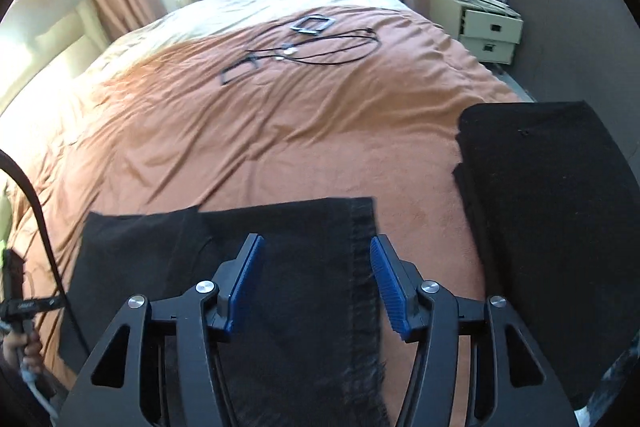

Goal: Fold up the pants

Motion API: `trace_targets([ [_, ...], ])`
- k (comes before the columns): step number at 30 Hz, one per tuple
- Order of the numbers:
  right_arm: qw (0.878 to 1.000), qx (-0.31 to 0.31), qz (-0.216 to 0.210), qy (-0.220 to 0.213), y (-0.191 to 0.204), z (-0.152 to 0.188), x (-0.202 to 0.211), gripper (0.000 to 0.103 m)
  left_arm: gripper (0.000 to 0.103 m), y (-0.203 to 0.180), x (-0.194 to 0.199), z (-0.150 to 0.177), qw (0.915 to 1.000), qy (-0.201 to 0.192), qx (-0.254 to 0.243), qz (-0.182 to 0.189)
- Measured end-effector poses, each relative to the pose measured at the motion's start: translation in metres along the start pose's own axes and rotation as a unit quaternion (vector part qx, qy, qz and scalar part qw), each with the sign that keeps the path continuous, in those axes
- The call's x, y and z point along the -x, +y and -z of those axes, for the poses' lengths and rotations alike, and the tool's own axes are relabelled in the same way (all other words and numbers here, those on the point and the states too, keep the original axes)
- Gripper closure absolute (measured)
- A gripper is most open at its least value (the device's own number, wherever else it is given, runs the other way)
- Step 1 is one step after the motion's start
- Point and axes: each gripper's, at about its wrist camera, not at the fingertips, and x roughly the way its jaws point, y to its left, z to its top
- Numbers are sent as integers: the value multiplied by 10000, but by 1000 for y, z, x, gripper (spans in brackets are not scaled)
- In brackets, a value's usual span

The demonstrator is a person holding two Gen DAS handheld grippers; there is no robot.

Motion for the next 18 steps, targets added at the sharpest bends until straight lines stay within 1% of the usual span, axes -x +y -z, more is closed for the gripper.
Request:
trace_targets([
  [2, 9997, 216, -93, 54, 6, 6, 8, 50, 40, 0, 0, 1, 10000, 4, -6, 16],
  [5, 9975, 649, -211, 175, 28, 21, 12, 50, 40, 0, 1, 1, 10000, 2, -24, 15],
  [10, 9923, 1104, -453, 320, 51, 37, 18, 50, 40, -1, 4, 2, 10000, -21, -21, 57],
  [14, 9878, 1364, -574, 489, 60, 50, 15, 50, 40, 1, 8, 4, 9999, -40, -18, 95],
  [18, 9859, 1421, -619, 633, 61, 55, 7, 50, 40, 2, 10, 5, 9999, -51, 6, 132],
])
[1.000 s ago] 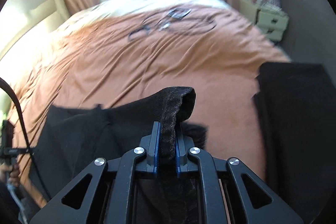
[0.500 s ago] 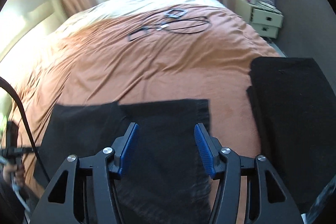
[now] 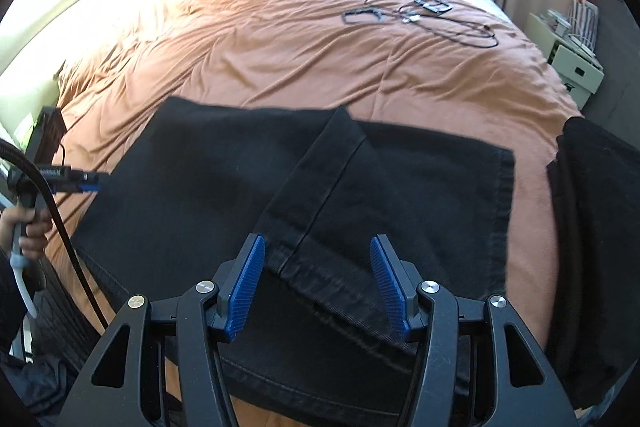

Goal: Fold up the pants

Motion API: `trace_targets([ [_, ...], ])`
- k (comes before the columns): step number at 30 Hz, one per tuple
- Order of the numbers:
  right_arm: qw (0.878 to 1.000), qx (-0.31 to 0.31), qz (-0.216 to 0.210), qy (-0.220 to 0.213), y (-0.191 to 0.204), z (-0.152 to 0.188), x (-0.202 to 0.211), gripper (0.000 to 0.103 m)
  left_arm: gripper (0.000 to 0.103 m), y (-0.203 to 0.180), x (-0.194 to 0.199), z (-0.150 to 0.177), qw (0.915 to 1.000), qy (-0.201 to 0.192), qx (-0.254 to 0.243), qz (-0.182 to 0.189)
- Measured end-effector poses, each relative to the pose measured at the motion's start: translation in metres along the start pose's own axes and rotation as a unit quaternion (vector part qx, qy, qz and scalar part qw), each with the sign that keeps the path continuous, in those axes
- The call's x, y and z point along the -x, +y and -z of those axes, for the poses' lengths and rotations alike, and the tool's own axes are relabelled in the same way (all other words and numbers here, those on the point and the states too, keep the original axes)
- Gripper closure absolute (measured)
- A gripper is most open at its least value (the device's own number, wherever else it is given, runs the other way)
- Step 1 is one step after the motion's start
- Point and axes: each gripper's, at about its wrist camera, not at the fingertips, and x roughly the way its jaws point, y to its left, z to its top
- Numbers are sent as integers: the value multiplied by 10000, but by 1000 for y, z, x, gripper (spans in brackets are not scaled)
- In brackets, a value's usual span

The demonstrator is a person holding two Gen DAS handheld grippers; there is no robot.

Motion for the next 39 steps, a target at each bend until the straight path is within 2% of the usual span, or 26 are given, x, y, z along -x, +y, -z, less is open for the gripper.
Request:
trace_targets([
  [6, 9987, 418, 106, 285, 15, 6, -16, 50, 40, 0, 2, 2, 10000, -12, 17, -19],
  [15, 9846, 1241, 1043, 652, 37, 13, -52, 50, 40, 0, 2, 5, 10000, -3, 53, -47],
  [19, 9791, 1525, 1150, 698, 48, 15, -61, 50, 40, 0, 3, 4, 9999, -16, 75, -74],
  [21, 9788, 1521, 1196, 666, 49, 13, -62, 59, 40, 2, 4, 5, 9999, -20, 92, -78],
  [23, 9804, 1480, 1144, 617, 48, 10, -58, 86, 40, 2, 5, 4, 9999, -24, 91, -86],
  [24, 9818, 1425, 1117, 573, 47, 7, -54, 92, 40, 2, 5, 4, 9999, -21, 94, -89],
  [26, 9839, 1315, 1115, 466, 43, 3, -48, 98, 40, 1, 5, 3, 9999, -24, 93, -76],
  [33, 9941, 474, 967, -115, 14, -12, -12, 99, 40, -3, 13, 2, 9999, -84, 48, -53],
  [39, 9951, -419, 784, -441, -36, -27, 7, 99, 40, -5, 19, 1, 9999, -93, -17, -83],
])
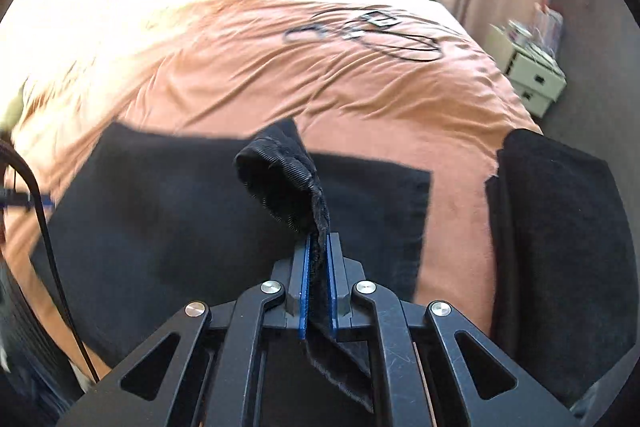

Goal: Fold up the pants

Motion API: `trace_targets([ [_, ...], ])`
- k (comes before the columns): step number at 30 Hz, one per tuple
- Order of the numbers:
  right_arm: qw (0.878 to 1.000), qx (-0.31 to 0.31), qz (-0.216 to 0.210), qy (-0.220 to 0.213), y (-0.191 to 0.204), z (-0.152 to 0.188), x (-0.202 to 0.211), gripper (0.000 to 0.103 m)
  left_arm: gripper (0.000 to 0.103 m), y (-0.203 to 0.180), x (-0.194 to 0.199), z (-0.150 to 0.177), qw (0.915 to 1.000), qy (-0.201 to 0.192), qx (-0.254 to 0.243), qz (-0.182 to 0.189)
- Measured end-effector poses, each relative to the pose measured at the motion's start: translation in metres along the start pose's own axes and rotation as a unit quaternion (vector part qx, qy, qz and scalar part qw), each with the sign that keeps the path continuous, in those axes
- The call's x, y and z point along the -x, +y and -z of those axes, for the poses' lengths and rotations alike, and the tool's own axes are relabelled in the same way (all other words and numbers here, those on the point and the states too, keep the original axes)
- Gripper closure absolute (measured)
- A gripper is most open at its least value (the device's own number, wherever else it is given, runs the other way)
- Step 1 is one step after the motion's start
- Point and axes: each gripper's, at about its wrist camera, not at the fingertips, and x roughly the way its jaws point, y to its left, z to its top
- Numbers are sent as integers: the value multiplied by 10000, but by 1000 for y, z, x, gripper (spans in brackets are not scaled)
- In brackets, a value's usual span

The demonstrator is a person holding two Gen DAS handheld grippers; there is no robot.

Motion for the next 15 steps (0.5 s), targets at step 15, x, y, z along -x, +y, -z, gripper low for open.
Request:
trace_targets([
  [15, 9885, -1475, -38, 341, -59, 26, -15, 59, 40, 4, -4, -2, 10000, 29, 52, -15],
])
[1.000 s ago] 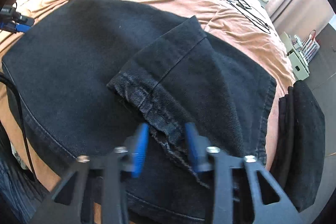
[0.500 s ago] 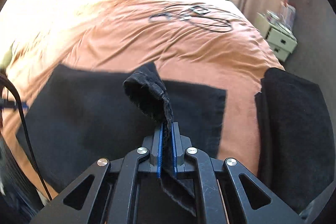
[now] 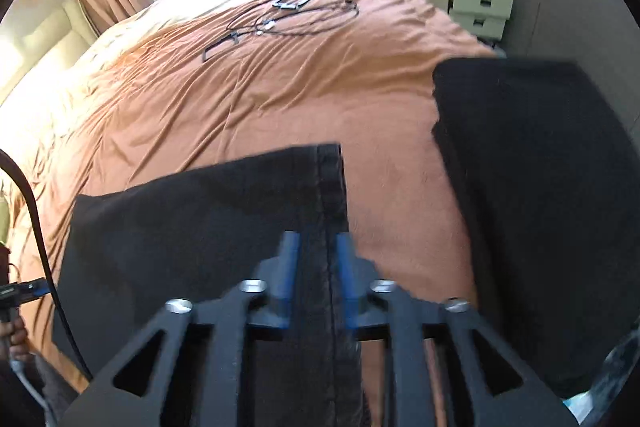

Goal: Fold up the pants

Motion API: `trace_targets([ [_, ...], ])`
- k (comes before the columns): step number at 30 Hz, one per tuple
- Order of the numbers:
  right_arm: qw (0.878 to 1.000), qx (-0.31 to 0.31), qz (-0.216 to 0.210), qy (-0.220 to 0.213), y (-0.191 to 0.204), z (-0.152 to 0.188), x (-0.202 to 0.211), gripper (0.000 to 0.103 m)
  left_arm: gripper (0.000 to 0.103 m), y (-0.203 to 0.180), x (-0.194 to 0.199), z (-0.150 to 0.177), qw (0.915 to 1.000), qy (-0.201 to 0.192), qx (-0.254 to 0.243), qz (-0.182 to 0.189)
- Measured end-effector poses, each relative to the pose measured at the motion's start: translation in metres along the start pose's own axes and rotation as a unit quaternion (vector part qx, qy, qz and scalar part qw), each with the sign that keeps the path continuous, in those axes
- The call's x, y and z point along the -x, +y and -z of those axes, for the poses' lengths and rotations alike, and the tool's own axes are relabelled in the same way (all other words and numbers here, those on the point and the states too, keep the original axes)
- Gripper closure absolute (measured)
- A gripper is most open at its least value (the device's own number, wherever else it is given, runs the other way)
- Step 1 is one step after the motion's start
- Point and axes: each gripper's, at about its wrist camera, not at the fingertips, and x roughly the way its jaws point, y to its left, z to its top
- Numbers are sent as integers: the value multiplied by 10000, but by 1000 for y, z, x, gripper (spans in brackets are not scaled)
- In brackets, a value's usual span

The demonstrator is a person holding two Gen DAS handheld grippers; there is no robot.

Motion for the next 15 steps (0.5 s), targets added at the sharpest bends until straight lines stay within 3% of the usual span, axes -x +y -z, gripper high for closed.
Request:
trace_targets([
  [1, 10000, -48, -56, 37, -3, 7, 0, 47, 40, -1, -1, 0, 10000, 7, -7, 10],
  [6, 9988, -128, -237, 411, -28, 10, -16, 47, 40, -3, -11, -1, 9999, 114, -39, 25],
  [7, 9986, -74, -215, 486, -29, 12, -18, 59, 40, -4, -14, -1, 9999, 145, -54, 28],
  [8, 9984, -36, -146, 553, -29, 11, -19, 81, 40, -5, -16, -1, 9998, 173, -76, 21],
  [9, 9984, -61, -23, 567, -32, 13, -19, 86, 40, -6, -18, -2, 9998, 197, -102, -1],
  [13, 9983, -355, 321, 326, -49, 19, 0, 88, 40, -4, -23, -4, 9996, 255, -109, 25],
  [15, 9978, -625, 176, 110, -58, 26, 18, 88, 40, -2, -25, -6, 9995, 287, -93, 56],
])
